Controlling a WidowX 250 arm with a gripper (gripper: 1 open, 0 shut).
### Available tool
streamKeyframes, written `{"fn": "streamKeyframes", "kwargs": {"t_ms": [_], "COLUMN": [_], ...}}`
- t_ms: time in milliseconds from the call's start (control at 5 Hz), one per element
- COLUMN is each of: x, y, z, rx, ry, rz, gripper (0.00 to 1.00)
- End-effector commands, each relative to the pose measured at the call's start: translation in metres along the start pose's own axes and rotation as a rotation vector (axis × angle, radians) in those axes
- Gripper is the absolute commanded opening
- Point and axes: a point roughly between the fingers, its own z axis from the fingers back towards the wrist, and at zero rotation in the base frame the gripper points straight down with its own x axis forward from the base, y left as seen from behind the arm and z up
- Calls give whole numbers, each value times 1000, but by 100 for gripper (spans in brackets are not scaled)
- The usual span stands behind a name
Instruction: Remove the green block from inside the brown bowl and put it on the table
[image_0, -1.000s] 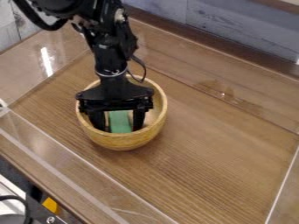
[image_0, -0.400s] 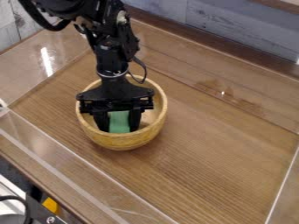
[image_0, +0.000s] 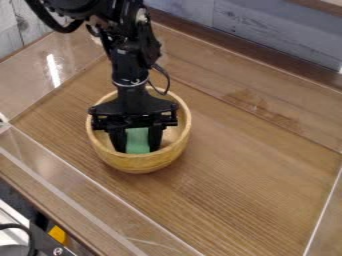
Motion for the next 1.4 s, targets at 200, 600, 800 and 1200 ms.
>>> {"fn": "streamKeyframes", "kwargs": {"t_ms": [200,600,800,1200], "x": [5,4,-2,-25], "y": [-8,-16,-32,-74], "z": [25,46,69,56], "rx": [-57,-82,-118,-116], "ry": [-36,-43,-44,-37], "rz": [-13,-29,-78,-317], "gripper": [0,0,0,0]}}
